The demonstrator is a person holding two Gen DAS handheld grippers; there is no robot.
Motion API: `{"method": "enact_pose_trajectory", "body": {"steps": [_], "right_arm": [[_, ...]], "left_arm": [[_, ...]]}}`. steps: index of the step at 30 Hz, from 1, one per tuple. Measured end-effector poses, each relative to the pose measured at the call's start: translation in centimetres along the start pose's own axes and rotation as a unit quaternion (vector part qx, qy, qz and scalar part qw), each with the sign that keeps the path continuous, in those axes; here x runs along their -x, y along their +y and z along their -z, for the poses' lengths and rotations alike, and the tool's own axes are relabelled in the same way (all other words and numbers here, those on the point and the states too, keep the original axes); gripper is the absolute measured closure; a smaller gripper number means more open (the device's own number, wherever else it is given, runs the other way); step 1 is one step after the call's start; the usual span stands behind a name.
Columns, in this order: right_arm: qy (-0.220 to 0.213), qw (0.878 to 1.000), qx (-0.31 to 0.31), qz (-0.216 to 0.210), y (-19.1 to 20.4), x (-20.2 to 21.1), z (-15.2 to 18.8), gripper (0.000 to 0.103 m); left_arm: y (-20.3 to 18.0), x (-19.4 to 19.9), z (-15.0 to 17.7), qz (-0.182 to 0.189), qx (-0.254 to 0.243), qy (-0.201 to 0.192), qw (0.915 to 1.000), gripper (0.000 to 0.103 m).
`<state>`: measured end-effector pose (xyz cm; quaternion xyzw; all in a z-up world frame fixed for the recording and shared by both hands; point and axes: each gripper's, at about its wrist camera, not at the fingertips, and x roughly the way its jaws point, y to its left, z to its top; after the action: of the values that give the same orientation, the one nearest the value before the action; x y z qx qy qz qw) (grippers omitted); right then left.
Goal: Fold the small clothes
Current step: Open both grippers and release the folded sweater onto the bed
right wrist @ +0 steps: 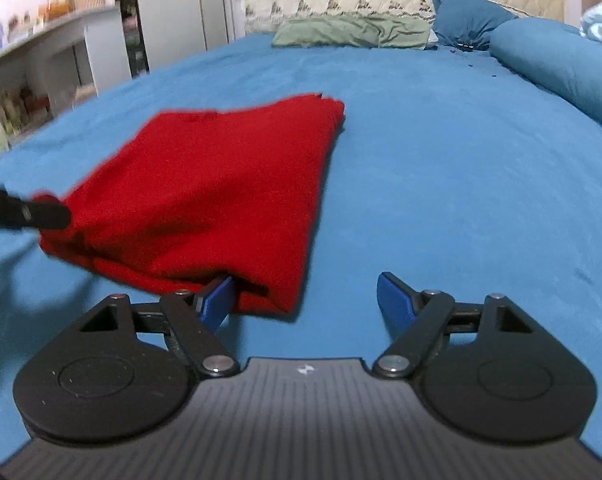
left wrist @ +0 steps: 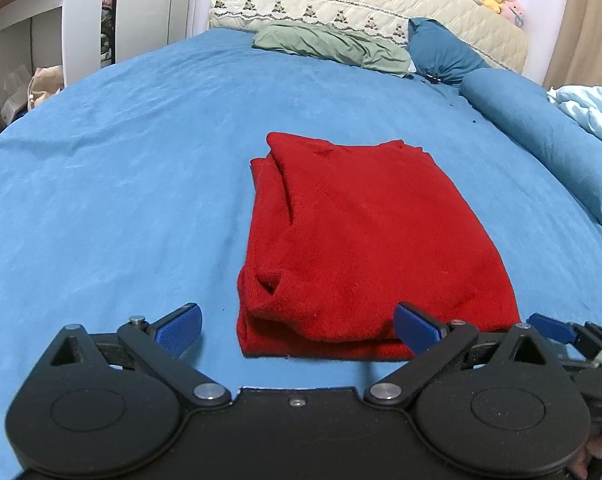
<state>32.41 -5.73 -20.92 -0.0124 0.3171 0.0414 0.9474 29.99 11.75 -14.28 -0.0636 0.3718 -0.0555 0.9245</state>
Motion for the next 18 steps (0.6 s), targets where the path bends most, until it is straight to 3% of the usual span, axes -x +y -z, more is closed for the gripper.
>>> {"method": "enact_pose_trajectory", "body": {"steps": [4, 6, 9, 11, 14, 18], "right_arm": [[-0.006, 1.0, 0.001, 0.015, 0.2, -0.3, 0.2, 0.011], [-0.019, 0.999, -0.011, 0.03, 0.0, 0.0, -0.3, 0.026], [-0.059, 0.997, -0.035, 0.043, -1.1, 1.9, -1.5, 0.025], [-0.036, 0.998, -0.02, 0.052, -1.6, 1.6, -1.6, 0.024], [0.013, 0.999, -0.003, 0.046, -2.1, 0.2, -0.1, 0.024], [0.019, 0.999, 0.017, 0.03, -2.4, 0.3, 0.2, 0.023]], "left_arm": [[0.1, 0.0, -0.2, -0.006, -0.001, -0.006, 1.0, 0.0], [0.3, -0.1, -0.1, -0.016, -0.002, -0.011, 0.9998, 0.0], [1.3, -1.0, 0.2, -0.04, -0.006, -0.005, 0.9992, 0.0], [2.1, -2.3, 0.7, -0.06, -0.008, 0.019, 0.998, 0.0], [3.0, -2.9, 1.1, -0.052, 0.006, 0.019, 0.9985, 0.0], [2.7, -2.4, 1.0, -0.058, -0.003, 0.024, 0.9981, 0.002]]}}
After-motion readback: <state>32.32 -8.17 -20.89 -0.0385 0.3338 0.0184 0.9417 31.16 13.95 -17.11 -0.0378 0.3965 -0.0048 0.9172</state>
